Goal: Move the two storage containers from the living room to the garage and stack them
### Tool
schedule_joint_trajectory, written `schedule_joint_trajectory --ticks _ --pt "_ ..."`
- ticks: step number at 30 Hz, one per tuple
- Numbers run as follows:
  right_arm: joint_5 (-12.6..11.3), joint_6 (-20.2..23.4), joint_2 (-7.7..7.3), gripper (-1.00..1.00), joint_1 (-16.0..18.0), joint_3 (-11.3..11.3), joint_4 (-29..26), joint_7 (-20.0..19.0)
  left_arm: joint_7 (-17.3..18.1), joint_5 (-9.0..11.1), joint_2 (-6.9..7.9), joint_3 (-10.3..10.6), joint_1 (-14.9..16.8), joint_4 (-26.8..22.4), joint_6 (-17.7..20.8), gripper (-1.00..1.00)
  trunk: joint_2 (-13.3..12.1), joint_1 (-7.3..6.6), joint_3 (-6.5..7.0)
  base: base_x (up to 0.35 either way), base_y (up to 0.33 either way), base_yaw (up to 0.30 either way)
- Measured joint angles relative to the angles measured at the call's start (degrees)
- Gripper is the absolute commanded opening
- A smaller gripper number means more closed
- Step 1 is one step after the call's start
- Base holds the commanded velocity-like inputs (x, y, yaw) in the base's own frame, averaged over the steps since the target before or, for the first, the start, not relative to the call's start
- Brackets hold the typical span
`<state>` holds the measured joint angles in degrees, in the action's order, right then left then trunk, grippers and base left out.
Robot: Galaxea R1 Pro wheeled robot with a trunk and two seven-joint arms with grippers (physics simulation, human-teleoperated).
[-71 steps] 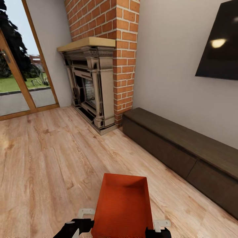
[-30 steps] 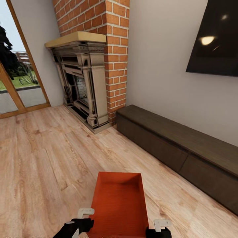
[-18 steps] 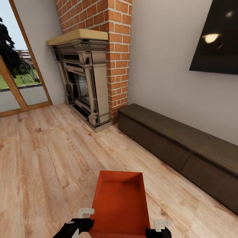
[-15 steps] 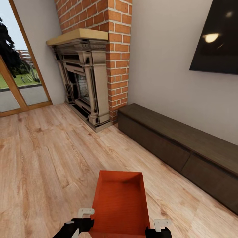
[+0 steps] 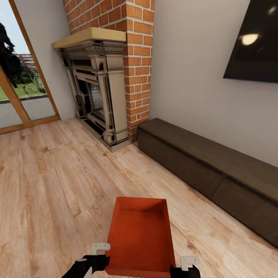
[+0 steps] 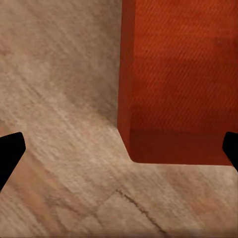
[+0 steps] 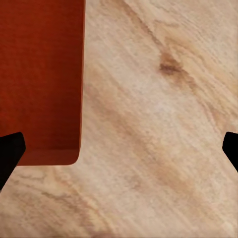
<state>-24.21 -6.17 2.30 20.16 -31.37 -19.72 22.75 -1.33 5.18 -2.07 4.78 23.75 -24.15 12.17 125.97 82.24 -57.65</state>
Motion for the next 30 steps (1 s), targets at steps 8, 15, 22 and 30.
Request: schedule_joint_trajectory --ticks 8,15,22,30 --pt "0.03 0.0 0.0 1.0 0.0 0.0 0.0 0.0 0.03 0.0 0.0 0.02 0.02 0.0 0.0 1.0 0.0 0.0 -0.75 0.0 0.0 0.0" --pt "0.02 0.0 0.0 1.0 0.0 0.0 0.0 0.0 0.05 0.0 0.0 0.03 -0.01 0.0 0.0 1.0 0.0 0.0 -1.4 0.0 0.0 0.0" --pt "0.0 0.0 0.0 1.0 0.0 0.0 0.0 -0.02 0.03 0.0 0.0 0.05 -0.02 0.0 -0.02 1.0 0.0 0.0 -2.05 0.0 0.0 0.0" --pt "-0.04 0.0 0.0 1.0 0.0 0.0 0.0 -0.07 0.05 0.0 -0.08 0.01 0.0 0.0 -0.09 1.0 0.0 0.0 -2.8 0.0 0.0 0.0"
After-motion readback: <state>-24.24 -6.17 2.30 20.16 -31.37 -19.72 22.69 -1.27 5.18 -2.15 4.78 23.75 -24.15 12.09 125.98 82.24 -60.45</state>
